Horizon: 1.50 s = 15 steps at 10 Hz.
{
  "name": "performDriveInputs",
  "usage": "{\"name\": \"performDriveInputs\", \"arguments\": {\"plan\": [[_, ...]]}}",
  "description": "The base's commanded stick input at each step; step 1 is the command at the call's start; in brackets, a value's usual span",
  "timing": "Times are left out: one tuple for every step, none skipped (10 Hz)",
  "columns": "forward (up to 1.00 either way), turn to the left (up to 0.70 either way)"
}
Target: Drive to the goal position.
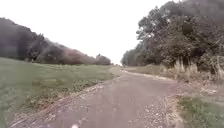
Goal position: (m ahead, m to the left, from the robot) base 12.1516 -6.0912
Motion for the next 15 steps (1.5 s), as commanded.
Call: {"name": "performDriveInputs", "arguments": {"plan": [[0.70,-0.13],[0.70,-0.13],[0.70,-0.13],[0.70,-0.13],[0.70,-0.13],[0.70,-0.13],[0.70,-0.13],[0.70,-0.13],[0.70,-0.13],[0.70,-0.13],[0.70,-0.13],[0.70,-0.10],[0.70,-0.11],[0.70,-0.11],[0.70,-0.10]]}}
